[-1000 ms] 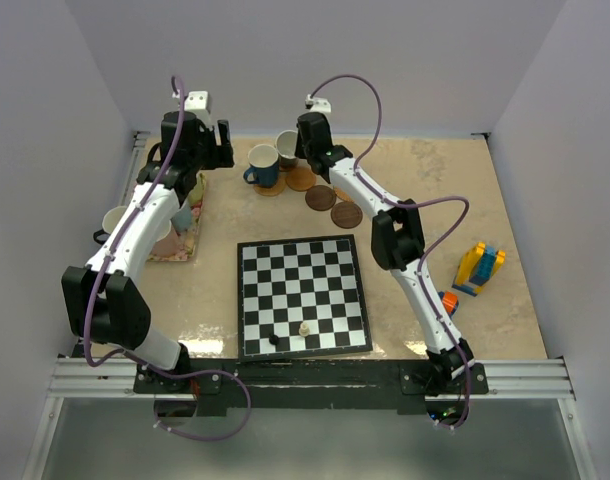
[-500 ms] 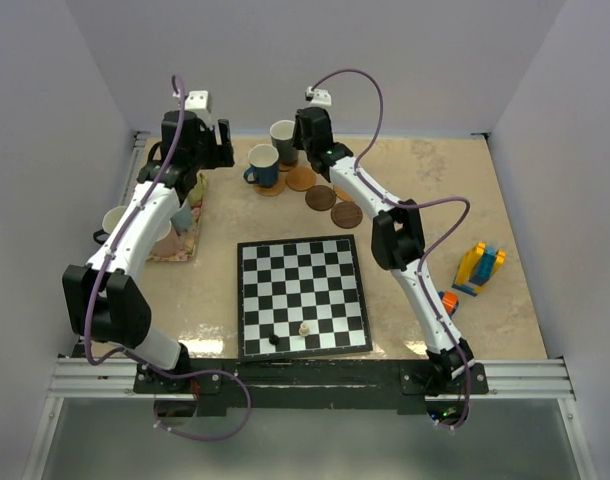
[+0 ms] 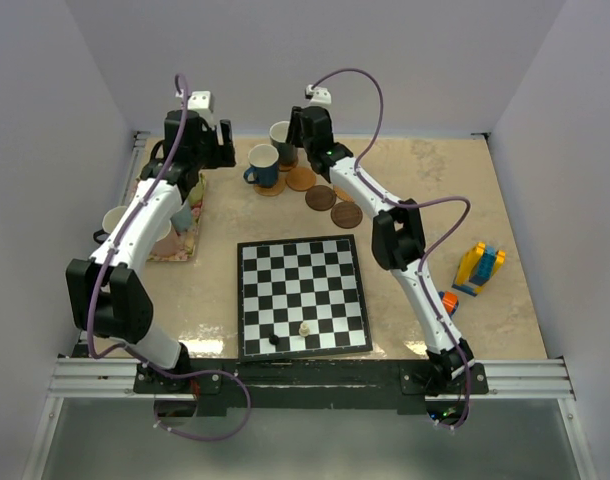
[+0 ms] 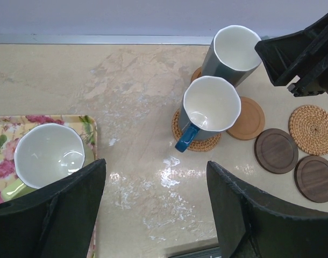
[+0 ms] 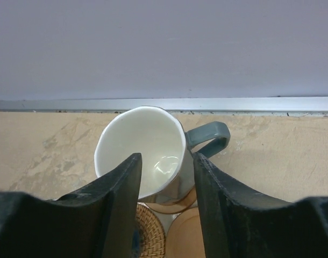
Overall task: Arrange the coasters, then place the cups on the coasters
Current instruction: Place the cup on the coaster.
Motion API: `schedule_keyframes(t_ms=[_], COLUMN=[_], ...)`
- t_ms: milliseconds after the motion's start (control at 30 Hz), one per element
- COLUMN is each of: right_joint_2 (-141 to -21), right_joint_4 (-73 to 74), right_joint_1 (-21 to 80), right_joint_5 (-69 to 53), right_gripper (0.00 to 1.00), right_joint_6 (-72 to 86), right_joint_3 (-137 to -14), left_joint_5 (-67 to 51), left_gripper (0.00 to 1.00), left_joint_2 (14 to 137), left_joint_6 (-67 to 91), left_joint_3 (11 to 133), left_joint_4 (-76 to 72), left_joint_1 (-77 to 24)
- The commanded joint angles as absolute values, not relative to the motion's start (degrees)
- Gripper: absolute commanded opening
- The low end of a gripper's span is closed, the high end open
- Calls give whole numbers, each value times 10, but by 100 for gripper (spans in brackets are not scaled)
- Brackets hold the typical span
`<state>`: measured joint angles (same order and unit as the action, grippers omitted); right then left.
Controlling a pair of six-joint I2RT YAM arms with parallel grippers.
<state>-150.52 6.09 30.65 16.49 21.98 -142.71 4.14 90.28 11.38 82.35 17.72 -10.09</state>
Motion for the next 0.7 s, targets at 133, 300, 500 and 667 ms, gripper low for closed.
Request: schedule_keyframes(t_ms=[133, 300, 500, 667], right_joint_2=[-1358, -1303, -1285, -1246], right_joint_4=[-89, -77, -17, -33], right_joint_1=[300, 279, 257, 249], right_joint_5=[149, 154, 160, 165], right_gripper=[64, 64, 60, 56], right_joint_6=[224, 257, 279, 268], right_joint_3=[-1297, -1238, -1209, -1151], left_joint_5=[-52, -133, -209, -214], left_gripper=[80, 80, 77, 75], left_joint_2=[962, 1048, 1150, 1224], left_joint_6=[112, 138, 156, 169], left_joint_3=[912, 995, 1064, 1111], left_joint_4=[149, 137, 107, 77], left_joint_1=[-94, -94, -94, -93])
